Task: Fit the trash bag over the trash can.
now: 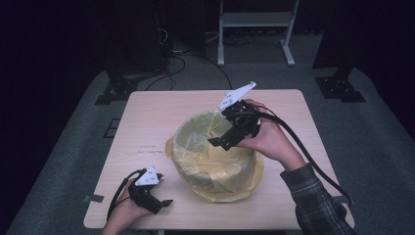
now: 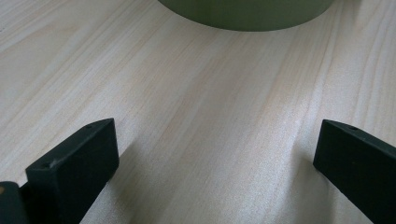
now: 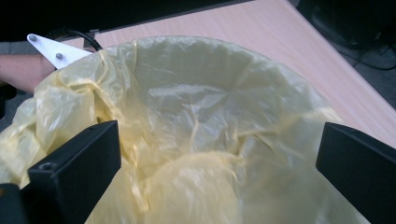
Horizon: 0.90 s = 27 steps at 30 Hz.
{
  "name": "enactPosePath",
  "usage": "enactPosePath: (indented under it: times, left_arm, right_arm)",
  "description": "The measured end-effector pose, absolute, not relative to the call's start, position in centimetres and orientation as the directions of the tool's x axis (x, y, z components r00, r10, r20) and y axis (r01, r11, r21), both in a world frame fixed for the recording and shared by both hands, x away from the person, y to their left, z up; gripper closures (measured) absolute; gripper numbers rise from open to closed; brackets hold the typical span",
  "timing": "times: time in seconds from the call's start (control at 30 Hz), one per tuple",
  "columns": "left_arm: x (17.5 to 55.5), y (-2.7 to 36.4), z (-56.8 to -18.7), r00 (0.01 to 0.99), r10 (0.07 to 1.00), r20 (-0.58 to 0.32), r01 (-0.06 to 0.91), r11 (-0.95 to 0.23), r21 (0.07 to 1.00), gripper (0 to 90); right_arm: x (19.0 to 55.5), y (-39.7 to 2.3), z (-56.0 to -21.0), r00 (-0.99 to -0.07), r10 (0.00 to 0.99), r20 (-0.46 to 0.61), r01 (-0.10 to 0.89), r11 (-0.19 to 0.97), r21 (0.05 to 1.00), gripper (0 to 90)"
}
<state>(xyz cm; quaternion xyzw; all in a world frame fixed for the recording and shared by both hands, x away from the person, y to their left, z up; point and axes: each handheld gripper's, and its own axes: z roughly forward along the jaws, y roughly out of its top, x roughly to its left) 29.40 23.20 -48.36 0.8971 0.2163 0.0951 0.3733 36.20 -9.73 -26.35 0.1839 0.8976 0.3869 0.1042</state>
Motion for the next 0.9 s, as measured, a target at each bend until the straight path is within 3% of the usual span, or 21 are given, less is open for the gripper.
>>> enactPosePath:
  times: [0.37, 0.9]
  left_arm:
    - [29.4, 23.2, -48.4, 0.888, 0.459, 0.009, 0.317, -0.628, 0.711, 0.0]
    - [29.4, 23.2, -48.4, 0.888, 0.459, 0.010, 0.317, -0.628, 0.711, 0.0]
  right_arm:
    - [33.7, -15.4, -27.5, -0.887, 0.461, -0.012, 0.279, 0.557, 0.782, 0.0]
    - [30.0, -20.3, -30.4, -0.874, 0.486, 0.013, 0.302, 0.522, 0.798, 0.0]
